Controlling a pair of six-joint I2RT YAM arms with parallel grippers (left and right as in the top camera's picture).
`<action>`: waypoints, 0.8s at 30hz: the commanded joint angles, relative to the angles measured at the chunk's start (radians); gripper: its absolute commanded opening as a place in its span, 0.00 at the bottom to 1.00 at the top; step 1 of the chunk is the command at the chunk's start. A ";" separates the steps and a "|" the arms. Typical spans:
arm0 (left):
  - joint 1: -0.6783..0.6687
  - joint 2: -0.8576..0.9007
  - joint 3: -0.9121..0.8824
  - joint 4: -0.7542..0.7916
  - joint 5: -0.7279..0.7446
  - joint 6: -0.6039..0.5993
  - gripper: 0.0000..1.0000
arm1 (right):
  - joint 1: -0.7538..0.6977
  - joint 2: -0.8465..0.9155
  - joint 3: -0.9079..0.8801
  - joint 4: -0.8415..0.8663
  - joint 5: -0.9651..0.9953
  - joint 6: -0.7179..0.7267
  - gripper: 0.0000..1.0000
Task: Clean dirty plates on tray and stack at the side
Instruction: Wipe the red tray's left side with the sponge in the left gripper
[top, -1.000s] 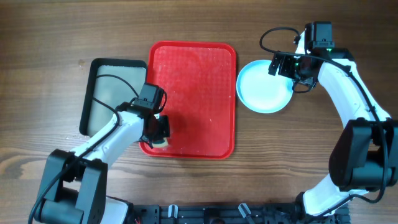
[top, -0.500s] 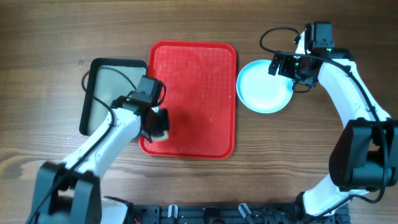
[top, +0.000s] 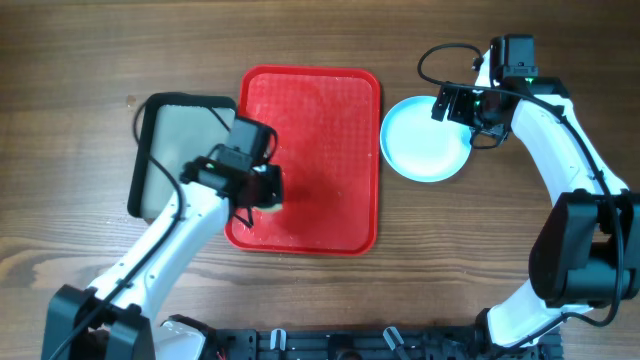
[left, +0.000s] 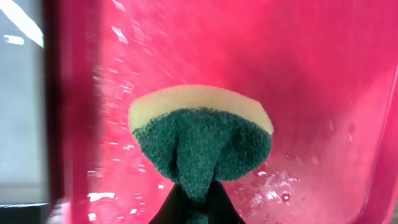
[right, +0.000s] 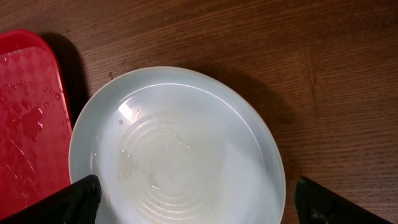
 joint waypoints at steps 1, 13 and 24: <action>-0.052 0.040 -0.077 0.050 -0.057 -0.051 0.04 | -0.005 -0.025 0.017 0.006 -0.016 0.002 0.99; -0.061 0.132 -0.160 0.155 -0.178 -0.081 0.04 | -0.005 -0.025 0.017 0.006 -0.016 0.002 0.99; -0.059 -0.005 -0.051 0.028 -0.314 -0.080 0.04 | -0.005 -0.025 0.017 0.006 -0.016 0.002 1.00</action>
